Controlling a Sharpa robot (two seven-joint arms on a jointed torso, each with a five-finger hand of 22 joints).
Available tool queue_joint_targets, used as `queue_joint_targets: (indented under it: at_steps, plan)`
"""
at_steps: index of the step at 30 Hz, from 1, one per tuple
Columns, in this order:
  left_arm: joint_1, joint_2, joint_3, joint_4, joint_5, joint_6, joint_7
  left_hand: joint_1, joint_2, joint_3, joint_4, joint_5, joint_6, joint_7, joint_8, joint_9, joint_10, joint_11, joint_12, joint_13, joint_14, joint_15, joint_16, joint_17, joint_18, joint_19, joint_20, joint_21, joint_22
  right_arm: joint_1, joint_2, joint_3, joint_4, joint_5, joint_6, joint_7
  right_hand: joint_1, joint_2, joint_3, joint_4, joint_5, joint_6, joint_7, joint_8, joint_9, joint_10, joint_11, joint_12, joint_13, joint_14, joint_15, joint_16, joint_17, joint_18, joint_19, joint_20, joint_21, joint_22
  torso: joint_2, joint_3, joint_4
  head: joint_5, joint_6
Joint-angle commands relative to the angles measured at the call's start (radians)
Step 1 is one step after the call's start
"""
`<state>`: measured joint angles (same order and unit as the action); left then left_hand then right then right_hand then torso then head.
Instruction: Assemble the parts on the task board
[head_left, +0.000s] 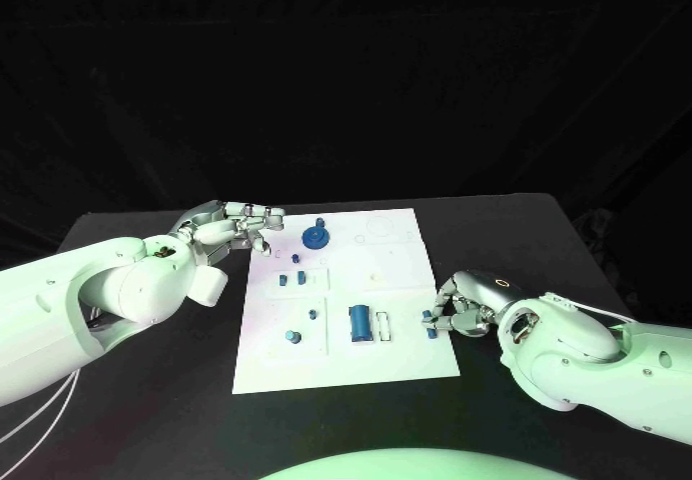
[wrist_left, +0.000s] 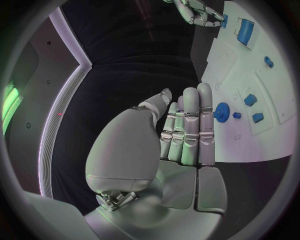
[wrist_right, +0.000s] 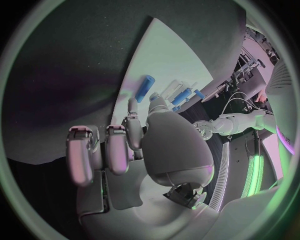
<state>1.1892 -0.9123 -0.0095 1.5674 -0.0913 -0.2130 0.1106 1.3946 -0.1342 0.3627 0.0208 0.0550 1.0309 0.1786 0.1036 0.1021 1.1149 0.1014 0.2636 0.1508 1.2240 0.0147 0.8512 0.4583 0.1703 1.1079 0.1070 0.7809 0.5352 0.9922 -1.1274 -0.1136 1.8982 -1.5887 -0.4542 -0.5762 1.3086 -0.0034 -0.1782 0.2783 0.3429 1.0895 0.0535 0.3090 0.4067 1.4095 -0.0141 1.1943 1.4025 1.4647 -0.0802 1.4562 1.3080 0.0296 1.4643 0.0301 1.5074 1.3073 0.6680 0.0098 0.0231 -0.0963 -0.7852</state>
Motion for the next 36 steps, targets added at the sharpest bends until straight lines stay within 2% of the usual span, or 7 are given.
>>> queue_joint_targets:
  at_steps: [1,10,23,27,28,32,36]
  plan:
    - [0.001,0.001,0.000,0.002,0.000,0.018,0.004,0.001,0.010,-0.006,0.000,-0.004,-0.008,0.000,0.003,-0.001,-0.006,0.000,0.005,-0.001,-0.002,0.005,0.005,-0.001,0.014,0.004,0.000,-0.003,-0.002,-0.007,0.008,0.000,-0.007,-0.011,0.021,-0.002,0.002,0.000,-0.006,-0.001,0.005,0.009,0.000,-0.005,0.001,0.003,-0.005,0.001,-0.116,0.067,0.000,0.004,0.064,-0.016,0.082,0.002,0.002,0.246,0.000,-0.0006,0.0001,0.001,-0.002]
    - [0.001,-0.001,0.000,0.003,0.000,0.018,0.004,0.001,0.010,-0.006,0.000,-0.004,-0.008,0.000,0.003,-0.001,-0.006,0.000,0.005,-0.001,-0.002,0.005,0.005,-0.001,0.014,0.004,0.000,-0.003,-0.002,-0.019,0.026,0.000,-0.021,-0.013,0.043,-0.004,0.012,0.002,-0.006,-0.004,0.011,0.014,-0.003,-0.005,0.002,0.005,-0.007,0.004,-0.113,0.067,-0.001,0.004,0.065,-0.016,0.082,0.002,0.002,0.246,0.000,-0.0004,0.0004,0.001,-0.005]
    - [0.001,-0.005,0.000,0.005,0.000,0.019,0.001,0.001,0.010,-0.006,0.000,-0.004,-0.008,0.000,0.003,-0.001,-0.006,0.000,0.005,-0.001,-0.002,0.005,0.005,-0.001,0.014,0.004,0.000,-0.003,-0.002,-0.033,0.044,-0.002,-0.027,-0.099,0.140,-0.031,0.093,-0.014,-0.004,-0.046,0.013,0.022,-0.009,-0.009,0.005,0.006,-0.013,0.005,-0.108,0.067,-0.007,0.005,0.067,-0.017,0.082,-0.003,0.004,0.247,-0.001,-0.0006,-0.0001,0.003,-0.010]
    - [0.001,-0.006,0.000,0.005,0.000,0.020,0.001,0.001,0.010,-0.007,0.001,-0.004,-0.008,-0.001,0.004,-0.001,-0.006,0.000,0.006,-0.001,-0.003,0.005,0.005,-0.002,0.014,0.004,0.000,-0.004,-0.002,-0.036,0.053,-0.002,-0.030,-0.137,0.161,-0.040,0.128,-0.015,0.009,-0.062,-0.066,0.025,-0.009,-0.014,0.004,0.005,-0.014,0.001,-0.108,0.066,-0.007,0.004,0.067,-0.017,0.082,-0.005,0.004,0.246,-0.001,-0.0011,0.0005,0.003,-0.011]
    - [0.001,-0.006,0.000,0.005,0.000,0.020,0.001,0.001,0.010,-0.007,0.001,-0.004,-0.008,-0.001,0.004,-0.001,-0.006,0.000,0.006,-0.001,-0.003,0.005,0.005,-0.002,0.014,0.004,0.000,-0.004,-0.002,-0.036,0.055,-0.002,-0.030,-0.146,0.164,-0.042,0.138,-0.013,0.015,-0.067,-0.068,0.026,-0.010,-0.015,0.004,0.005,-0.014,0.001,-0.108,0.066,-0.008,0.004,0.067,-0.017,0.082,-0.005,0.004,0.247,-0.001,-0.0013,0.0007,0.003,-0.011]
    - [0.001,-0.006,0.000,0.006,0.000,0.020,0.001,0.001,0.010,-0.007,0.001,-0.004,-0.008,-0.001,0.004,-0.001,-0.006,0.000,0.006,-0.001,-0.003,0.005,0.005,-0.002,0.014,0.004,0.000,-0.004,-0.002,-0.038,0.063,-0.003,-0.031,-0.172,0.170,-0.053,0.154,-0.013,0.027,-0.073,-0.060,0.027,-0.010,-0.018,0.002,0.004,-0.015,-0.001,-0.108,0.067,-0.008,0.005,0.068,-0.017,0.082,-0.005,0.005,0.247,-0.002,-0.0011,0.0002,0.003,-0.013]
    - [0.001,-0.006,0.000,0.006,0.000,0.020,0.001,0.001,0.010,-0.007,0.001,-0.004,-0.008,-0.001,0.004,-0.001,-0.006,0.000,0.006,-0.001,-0.003,0.005,0.005,-0.002,0.014,0.004,0.000,-0.004,-0.002,-0.038,0.069,-0.003,-0.032,-0.184,0.169,-0.064,0.159,-0.015,0.040,-0.070,-0.022,0.029,-0.010,-0.024,0.000,0.003,-0.015,-0.003,-0.108,0.066,-0.008,0.004,0.068,-0.017,0.082,-0.006,0.005,0.247,-0.002,-0.0011,0.0003,0.003,-0.012]
